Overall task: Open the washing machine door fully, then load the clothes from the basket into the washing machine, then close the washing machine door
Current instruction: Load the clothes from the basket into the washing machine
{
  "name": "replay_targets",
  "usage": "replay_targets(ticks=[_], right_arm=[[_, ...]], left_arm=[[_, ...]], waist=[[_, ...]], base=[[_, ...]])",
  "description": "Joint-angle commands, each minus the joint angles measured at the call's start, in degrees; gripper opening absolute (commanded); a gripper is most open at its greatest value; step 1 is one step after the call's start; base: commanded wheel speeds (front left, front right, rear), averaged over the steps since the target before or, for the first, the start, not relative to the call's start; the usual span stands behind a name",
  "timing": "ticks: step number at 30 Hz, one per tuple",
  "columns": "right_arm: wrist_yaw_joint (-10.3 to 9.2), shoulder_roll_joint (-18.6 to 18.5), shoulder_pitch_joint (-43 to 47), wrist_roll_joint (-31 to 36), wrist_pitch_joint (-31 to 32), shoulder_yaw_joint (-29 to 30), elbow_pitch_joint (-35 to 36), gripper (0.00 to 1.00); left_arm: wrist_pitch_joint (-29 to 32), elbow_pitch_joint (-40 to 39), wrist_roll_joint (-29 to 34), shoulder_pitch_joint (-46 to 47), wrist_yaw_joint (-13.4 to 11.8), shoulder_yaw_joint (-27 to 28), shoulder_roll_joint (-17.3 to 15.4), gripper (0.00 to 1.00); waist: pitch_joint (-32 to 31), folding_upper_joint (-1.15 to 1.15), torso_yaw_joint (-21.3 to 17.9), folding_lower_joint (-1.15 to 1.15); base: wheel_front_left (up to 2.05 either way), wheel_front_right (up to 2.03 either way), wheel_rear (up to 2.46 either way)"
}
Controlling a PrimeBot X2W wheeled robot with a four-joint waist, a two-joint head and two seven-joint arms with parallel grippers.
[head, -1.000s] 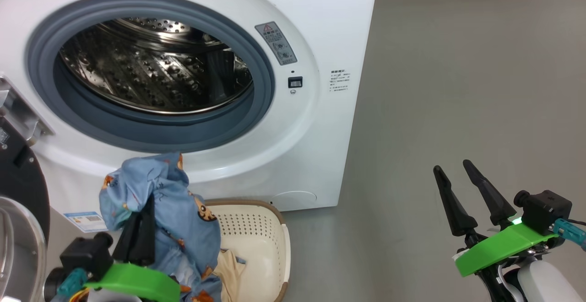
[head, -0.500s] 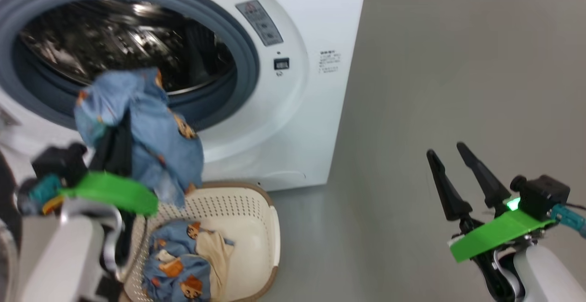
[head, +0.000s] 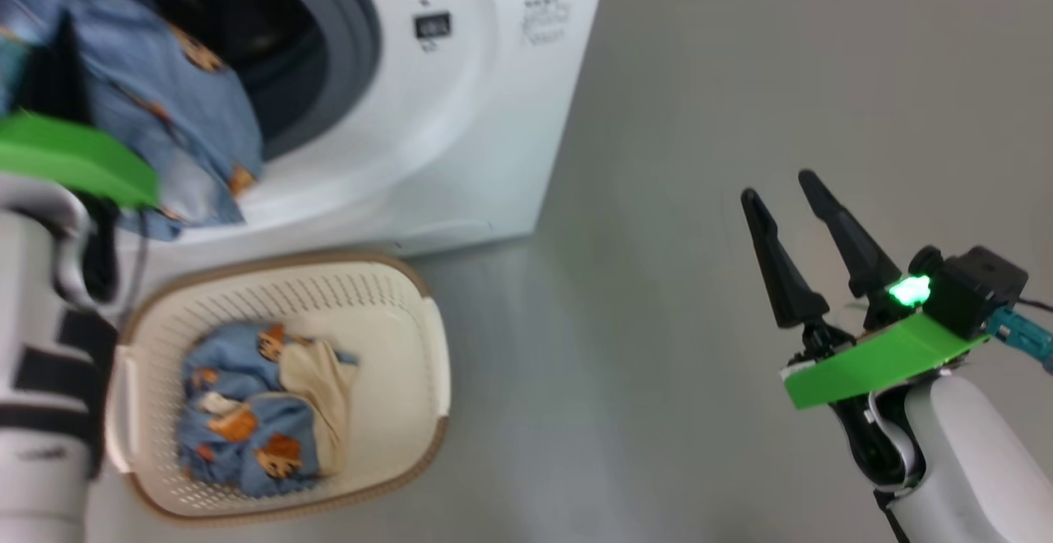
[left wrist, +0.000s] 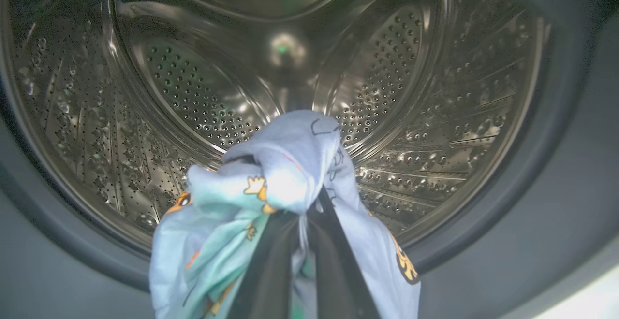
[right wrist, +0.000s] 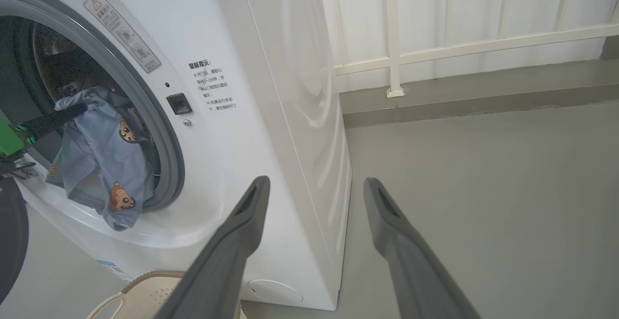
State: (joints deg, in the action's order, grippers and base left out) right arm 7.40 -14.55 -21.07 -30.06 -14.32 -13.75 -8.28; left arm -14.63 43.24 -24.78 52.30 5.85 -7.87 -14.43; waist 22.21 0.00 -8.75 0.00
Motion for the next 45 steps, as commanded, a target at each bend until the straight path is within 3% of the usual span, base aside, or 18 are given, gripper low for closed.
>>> replay_targets(ticks=[1,8,15,22,24,25,26,27,34,45], right_arm=[[0.09,0.03,-0.65,0.85,-0.68,-0.75,1.75,1.0],[0.09,1.7,-2.39,1.23,-0.68,-0.27,2.54,1.0],[0.09,2.73,-2.86,1.44,-0.68,0.0,2.91,1.0],[0.09,3.33,-3.54,1.98,-0.68,0.19,3.44,1.0],[0.09,3.48,-3.65,2.14,-0.68,0.22,3.3,1.0],[0.09,3.5,-3.66,2.19,-0.68,0.16,3.16,1.0],[0.09,3.51,-3.68,2.22,-0.68,0.02,3.02,1.0],[0.09,3.51,-3.7,2.21,-0.68,-0.14,2.9,1.0],[0.09,3.05,-3.7,2.19,-0.68,-0.53,2.35,1.0],[0.09,2.78,-3.74,1.8,-0.68,-1.29,1.24,1.0]], left_arm=[[-0.37,0.27,1.23,3.49,0.13,1.84,-3.08,0.0],[-0.37,5.11,3.65,12.23,0.37,2.99,-5.55,0.0],[-0.37,5.06,5.95,18.24,-0.47,4.27,-6.89,0.0],[-0.37,-7.93,10.93,21.42,-2.11,7.68,-6.28,0.0],[-0.37,-8.41,11.65,20.08,-2.34,8.85,-5.55,0.0],[-0.37,-7.18,11.8,19.39,-2.64,9.34,-5.2,0.09],[-0.37,-5.73,12.08,18.9,-2.98,9.67,-5.01,0.67],[-0.37,-3.77,12.16,18.49,-3.23,9.94,-4.83,1.0],[-0.37,4.13,12.28,17.29,-2.83,10.72,-3.28,1.0],[-0.37,5.25,13.14,10.84,-1.23,11.63,-1.67,1.0]], waist=[[7.73,0.0,-5.02,0.0],[14.06,0.0,-8.45,0.0],[17.26,0.0,-10.35,0.0],[19.27,0.0,-10.64,0.0],[19.08,0.0,-10.46,0.0],[18.88,0.0,-10.32,0.0],[18.67,0.0,-10.18,0.0],[18.42,0.0,-10.04,0.0],[16.5,0.0,-8.46,0.0],[11.29,0.0,-5.8,0.0]], base=[[0.0,0.0,0.0],[0.0,0.0,0.0],[0.0,0.0,0.0],[0.0,0.0,0.0],[0.0,0.0,0.0],[0.0,0.0,0.0],[0.0,0.0,0.0],[0.0,0.0,0.0],[0.0,0.0,0.0],[0.0,0.0,0.0]])
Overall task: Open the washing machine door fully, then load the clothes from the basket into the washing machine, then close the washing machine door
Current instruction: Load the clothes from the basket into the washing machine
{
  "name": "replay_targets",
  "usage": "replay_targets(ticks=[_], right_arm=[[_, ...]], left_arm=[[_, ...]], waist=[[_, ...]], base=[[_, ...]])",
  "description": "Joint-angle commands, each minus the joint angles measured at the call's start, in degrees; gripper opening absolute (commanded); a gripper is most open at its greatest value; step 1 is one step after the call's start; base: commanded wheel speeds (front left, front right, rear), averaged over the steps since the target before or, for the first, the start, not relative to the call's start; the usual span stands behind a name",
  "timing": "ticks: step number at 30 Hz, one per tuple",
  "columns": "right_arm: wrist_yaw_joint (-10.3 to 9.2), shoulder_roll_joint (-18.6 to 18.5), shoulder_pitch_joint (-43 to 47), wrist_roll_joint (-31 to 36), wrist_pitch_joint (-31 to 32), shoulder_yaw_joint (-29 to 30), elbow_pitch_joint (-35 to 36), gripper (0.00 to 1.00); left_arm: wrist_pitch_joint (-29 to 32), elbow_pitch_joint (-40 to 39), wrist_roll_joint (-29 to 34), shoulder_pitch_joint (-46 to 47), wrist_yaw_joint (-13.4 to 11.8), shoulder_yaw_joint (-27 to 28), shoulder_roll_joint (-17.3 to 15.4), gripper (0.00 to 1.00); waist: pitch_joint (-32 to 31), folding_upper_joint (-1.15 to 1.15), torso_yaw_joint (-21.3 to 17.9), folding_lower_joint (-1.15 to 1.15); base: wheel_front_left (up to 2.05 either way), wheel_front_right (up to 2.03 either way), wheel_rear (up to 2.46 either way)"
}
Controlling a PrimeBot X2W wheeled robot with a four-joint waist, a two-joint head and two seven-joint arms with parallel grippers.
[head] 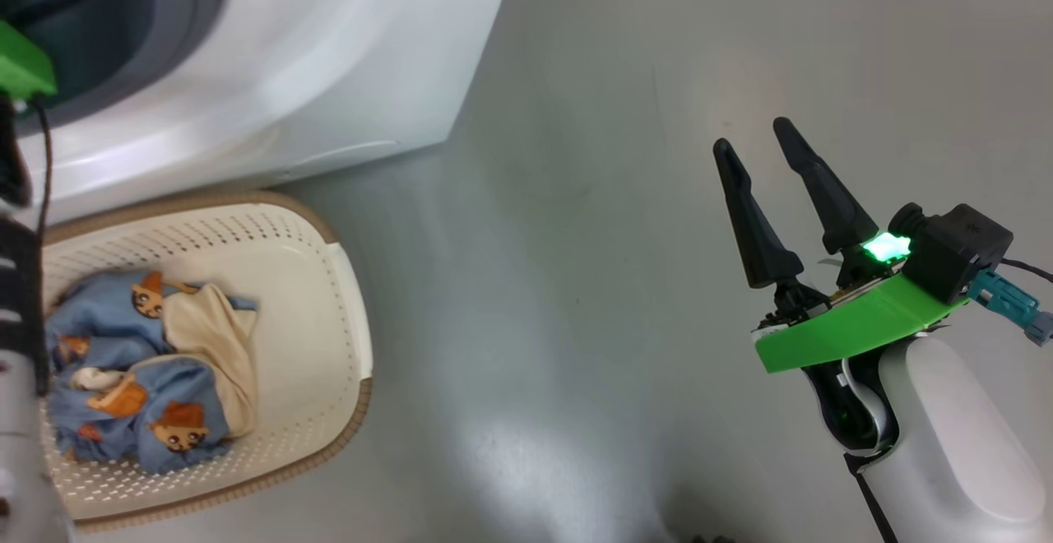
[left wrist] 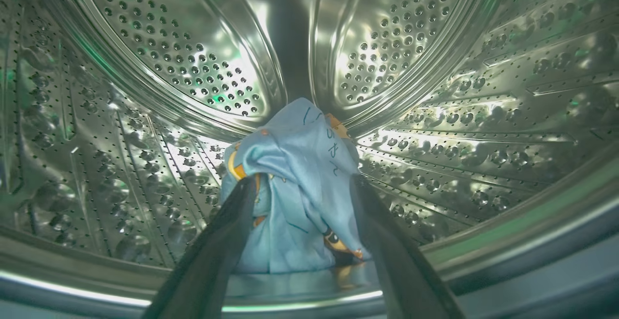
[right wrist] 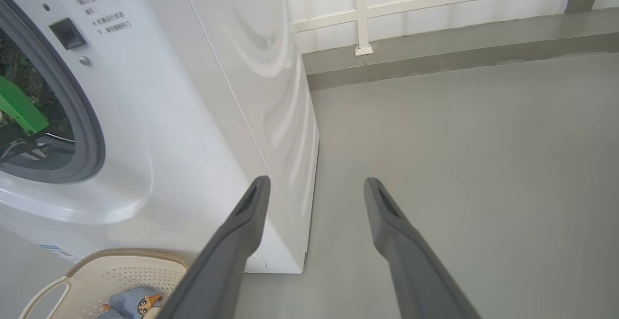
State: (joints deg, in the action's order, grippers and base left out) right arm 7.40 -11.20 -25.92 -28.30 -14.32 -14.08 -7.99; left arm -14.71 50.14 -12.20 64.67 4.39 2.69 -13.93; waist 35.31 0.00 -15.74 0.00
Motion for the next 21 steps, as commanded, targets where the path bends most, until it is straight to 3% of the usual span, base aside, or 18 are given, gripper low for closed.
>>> replay_targets(ticks=[1,14,21], right_arm=[[0.09,-0.57,1.15,-0.01,-0.68,-0.99,0.82,1.0],[0.09,-0.6,3.29,-0.42,-0.68,-0.34,-0.89,1.0],[0.09,-1.21,5.05,-0.65,-0.68,-0.15,-1.75,1.0]], left_arm=[[-0.29,-1.92,0.66,-2.3,0.33,1.21,-2.1,1.0],[-0.29,-6.94,-0.04,-14.74,1.81,4.24,-0.9,1.0],[-0.29,-11.67,-0.43,-23.09,2.41,5.1,1.31,1.0]], waist=[[-2.38,0.0,1.45,0.0],[-11.12,0.0,4.02,0.0],[-16.23,0.0,6.16,0.0]], base=[[0.0,0.0,0.0],[0.0,0.0,0.0],[0.0,0.0,0.0]])
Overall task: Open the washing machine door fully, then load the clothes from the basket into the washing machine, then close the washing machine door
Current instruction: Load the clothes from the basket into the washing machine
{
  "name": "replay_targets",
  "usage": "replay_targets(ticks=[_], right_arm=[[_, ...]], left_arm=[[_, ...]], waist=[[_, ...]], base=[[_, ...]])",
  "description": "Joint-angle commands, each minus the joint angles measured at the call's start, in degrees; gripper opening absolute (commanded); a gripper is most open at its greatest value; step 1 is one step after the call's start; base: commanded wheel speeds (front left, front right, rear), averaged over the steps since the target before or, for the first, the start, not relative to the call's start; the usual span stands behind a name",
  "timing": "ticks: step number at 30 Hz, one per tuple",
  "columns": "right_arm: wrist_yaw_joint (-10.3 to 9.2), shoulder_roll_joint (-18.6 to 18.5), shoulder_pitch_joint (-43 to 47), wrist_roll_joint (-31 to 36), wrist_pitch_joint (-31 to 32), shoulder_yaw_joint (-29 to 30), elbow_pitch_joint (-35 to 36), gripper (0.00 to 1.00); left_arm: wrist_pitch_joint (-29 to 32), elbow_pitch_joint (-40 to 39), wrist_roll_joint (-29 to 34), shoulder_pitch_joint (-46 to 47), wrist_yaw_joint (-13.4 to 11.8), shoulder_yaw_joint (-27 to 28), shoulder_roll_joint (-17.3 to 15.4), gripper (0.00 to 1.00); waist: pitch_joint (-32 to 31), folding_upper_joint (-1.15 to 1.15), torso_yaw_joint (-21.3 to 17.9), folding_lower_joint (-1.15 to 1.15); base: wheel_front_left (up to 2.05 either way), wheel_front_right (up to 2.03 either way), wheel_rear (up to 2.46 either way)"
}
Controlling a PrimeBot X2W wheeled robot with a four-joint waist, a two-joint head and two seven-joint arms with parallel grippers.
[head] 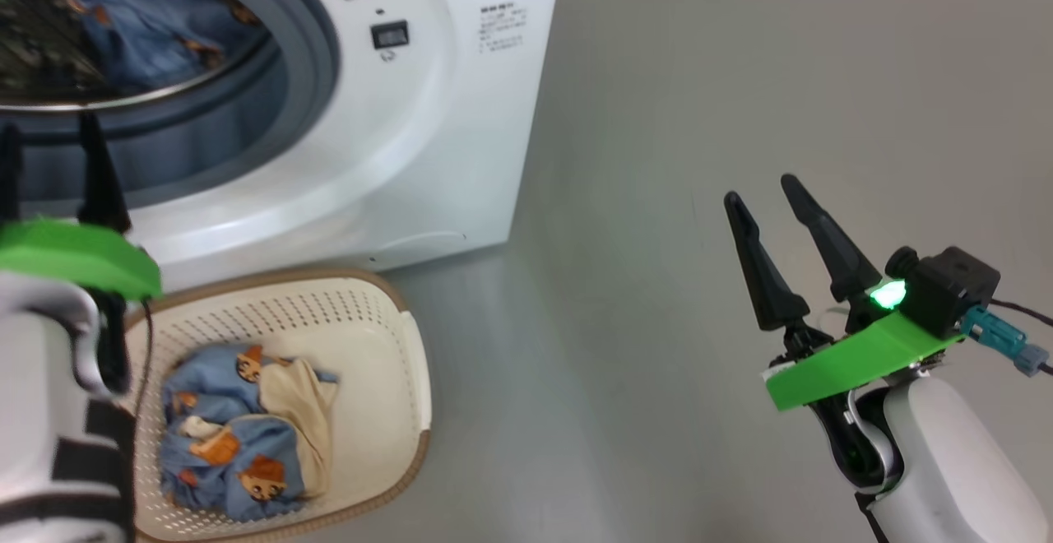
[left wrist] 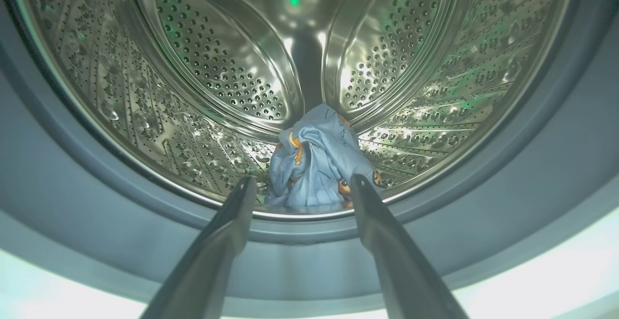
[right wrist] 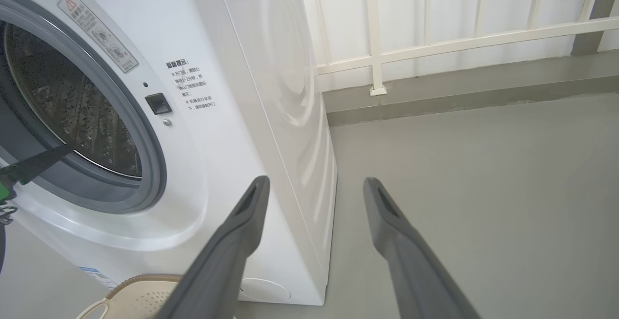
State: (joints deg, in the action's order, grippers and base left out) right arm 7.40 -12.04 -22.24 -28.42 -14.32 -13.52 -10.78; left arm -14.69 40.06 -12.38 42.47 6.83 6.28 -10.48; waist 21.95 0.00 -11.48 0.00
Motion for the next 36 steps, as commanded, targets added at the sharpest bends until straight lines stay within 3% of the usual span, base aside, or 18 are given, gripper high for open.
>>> replay_targets(ticks=[1,24,36], right_arm=[[0.09,-0.46,1.64,-0.55,-0.68,-0.69,0.91,1.0],[0.09,-1.82,8.96,-1.23,-0.68,-1.01,-1.29,1.0],[0.09,-2.78,10.53,-0.73,-0.68,-0.38,-0.42,1.0]], left_arm=[[-0.3,-2.42,-0.35,-2.2,0.04,1.61,-1.7,1.0],[-0.3,-22.75,-0.51,-31.58,0.04,1.59,5.1,1.0],[-0.3,-29.58,-1.1,-36.99,-1.04,-0.08,6.46,1.0]], waist=[[-3.59,0.0,2.23,0.0],[-18.27,0.0,8.13,0.0],[-19.22,0.0,8.82,0.0]], base=[[0.0,0.0,0.0],[0.0,0.0,0.0],[0.0,0.0,0.0]])
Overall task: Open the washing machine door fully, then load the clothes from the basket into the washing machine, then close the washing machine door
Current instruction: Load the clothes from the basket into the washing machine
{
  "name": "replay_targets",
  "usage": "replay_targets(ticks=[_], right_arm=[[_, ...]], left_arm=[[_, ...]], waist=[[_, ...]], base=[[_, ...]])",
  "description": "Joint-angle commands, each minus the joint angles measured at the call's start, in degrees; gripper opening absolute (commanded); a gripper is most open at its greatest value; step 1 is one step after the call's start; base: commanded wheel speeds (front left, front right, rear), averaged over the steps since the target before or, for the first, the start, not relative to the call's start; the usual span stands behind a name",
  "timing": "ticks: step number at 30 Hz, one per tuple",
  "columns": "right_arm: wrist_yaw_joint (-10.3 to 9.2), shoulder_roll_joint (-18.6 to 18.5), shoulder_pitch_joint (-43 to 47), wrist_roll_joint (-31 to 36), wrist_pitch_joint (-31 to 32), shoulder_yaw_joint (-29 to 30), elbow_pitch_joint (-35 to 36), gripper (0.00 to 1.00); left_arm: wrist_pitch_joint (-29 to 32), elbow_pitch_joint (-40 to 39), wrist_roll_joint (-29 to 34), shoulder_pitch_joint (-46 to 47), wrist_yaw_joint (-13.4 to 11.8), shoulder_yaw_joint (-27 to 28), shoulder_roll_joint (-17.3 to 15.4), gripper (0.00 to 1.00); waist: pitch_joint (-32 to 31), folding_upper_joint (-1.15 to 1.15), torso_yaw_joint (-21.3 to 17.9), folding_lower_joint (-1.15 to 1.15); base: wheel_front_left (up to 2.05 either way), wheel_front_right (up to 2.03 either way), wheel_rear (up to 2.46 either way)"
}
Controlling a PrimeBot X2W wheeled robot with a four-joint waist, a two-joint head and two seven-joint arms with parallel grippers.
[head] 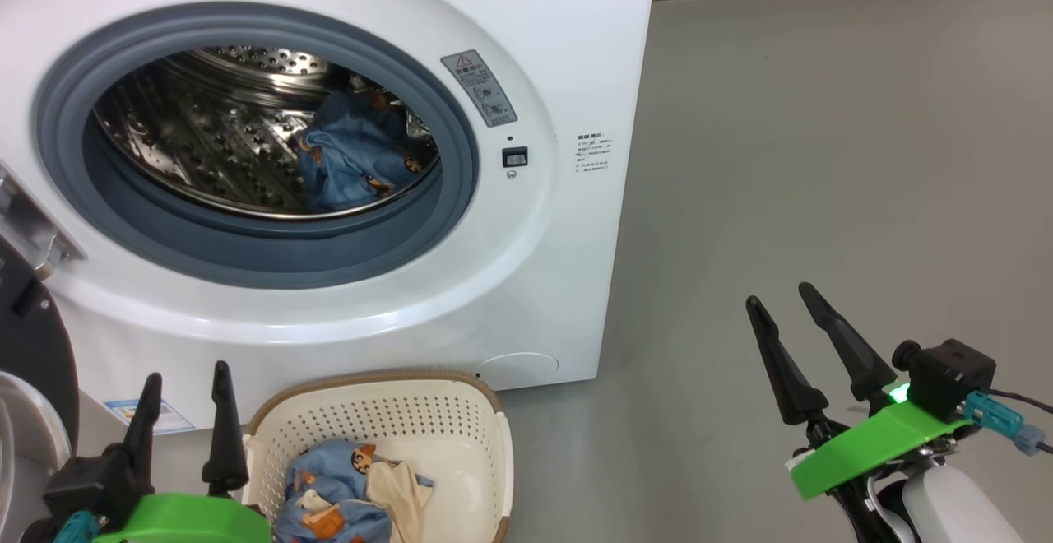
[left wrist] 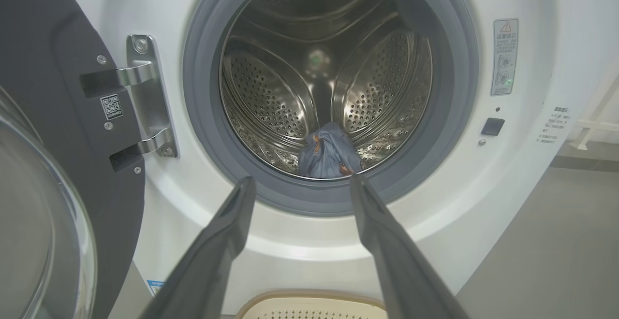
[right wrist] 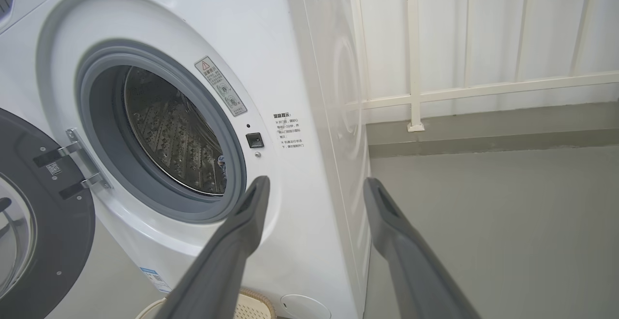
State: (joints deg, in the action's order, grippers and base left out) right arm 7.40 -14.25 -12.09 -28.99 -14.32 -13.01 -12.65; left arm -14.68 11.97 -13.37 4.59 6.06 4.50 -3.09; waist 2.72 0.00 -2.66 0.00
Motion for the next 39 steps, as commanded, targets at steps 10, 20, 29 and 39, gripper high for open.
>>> replay_targets(ticks=[10,20,29,39], right_arm=[[0.09,-1.02,0.15,0.04,-0.68,-0.73,1.89,1.0],[0.09,-1.33,0.12,0.18,-0.68,-0.83,2.01,1.0],[0.09,-1.54,-0.06,0.01,-0.68,-1.23,1.89,1.0],[0.09,-1.48,-0.31,-0.17,-0.68,-1.66,1.95,1.0]], left_arm=[[-0.32,-3.03,-0.61,0.28,-1.2,1.25,-0.56,1.0],[-0.32,-3.22,-0.68,0.3,-1.51,1.12,-0.43,1.0],[-0.32,-2.95,-0.68,0.66,-1.5,0.83,-0.35,1.0],[-0.32,-2.2,-0.56,1.09,-1.54,0.55,-0.33,1.0]], waist=[[0.48,0.0,-0.65,0.0],[0.72,0.0,-0.85,0.0],[1.01,0.0,-0.67,0.0],[1.89,0.0,-0.67,0.0]], base=[[0.0,0.0,0.0],[0.0,0.0,0.0],[0.0,0.0,0.0],[0.0,0.0,0.0]])
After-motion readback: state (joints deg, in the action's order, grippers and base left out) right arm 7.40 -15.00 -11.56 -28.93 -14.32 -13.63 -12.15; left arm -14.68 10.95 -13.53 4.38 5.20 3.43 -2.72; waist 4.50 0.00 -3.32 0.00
